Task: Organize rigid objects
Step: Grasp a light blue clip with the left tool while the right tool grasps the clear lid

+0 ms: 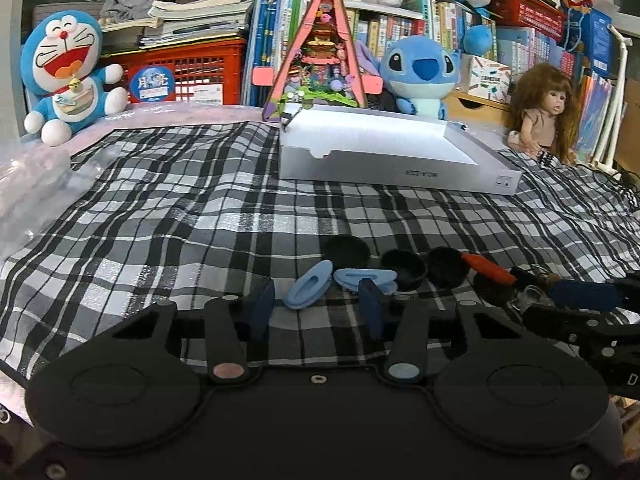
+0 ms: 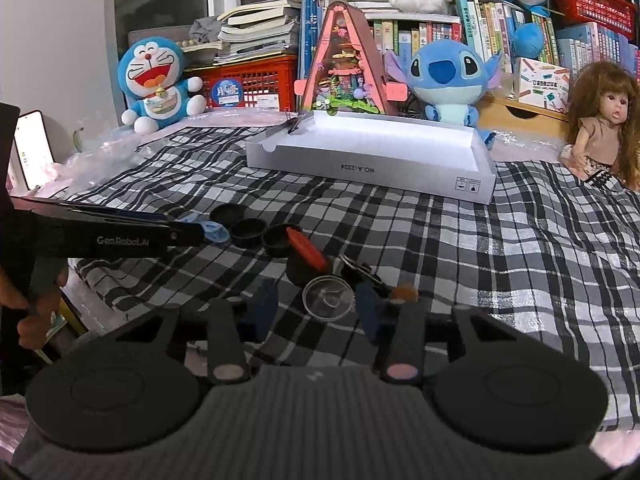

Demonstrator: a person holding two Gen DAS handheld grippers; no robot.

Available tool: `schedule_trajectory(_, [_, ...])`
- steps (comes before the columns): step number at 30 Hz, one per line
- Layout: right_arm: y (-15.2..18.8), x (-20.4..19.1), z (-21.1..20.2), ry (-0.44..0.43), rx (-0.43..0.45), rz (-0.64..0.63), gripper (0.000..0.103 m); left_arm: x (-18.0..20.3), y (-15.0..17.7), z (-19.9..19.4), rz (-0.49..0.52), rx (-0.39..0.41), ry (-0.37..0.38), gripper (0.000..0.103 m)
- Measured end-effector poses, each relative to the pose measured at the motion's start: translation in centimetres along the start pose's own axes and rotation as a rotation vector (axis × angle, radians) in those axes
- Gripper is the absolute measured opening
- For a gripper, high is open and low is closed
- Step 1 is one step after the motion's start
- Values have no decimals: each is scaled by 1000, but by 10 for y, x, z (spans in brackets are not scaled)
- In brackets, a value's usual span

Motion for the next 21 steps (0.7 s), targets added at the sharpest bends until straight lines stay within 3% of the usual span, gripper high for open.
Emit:
schedule_trajectory(13, [5,3,4,16,-17,-2,38,-21,6,2,37,-10,-82,45])
schedule_trajectory(21, [5,5,7,25,-23,0,38,-36,6,3,30,-10,-125,45])
Point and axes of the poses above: each gripper's, at about its wrist camera, not at the fingertips, and z roughly the way its jaws point, x to its right, y to its underside, the point moved 9 cm from there along z, roughly the way its jaws point, and after that the axes turned 10 degrees about z, right-handed, at the moved point
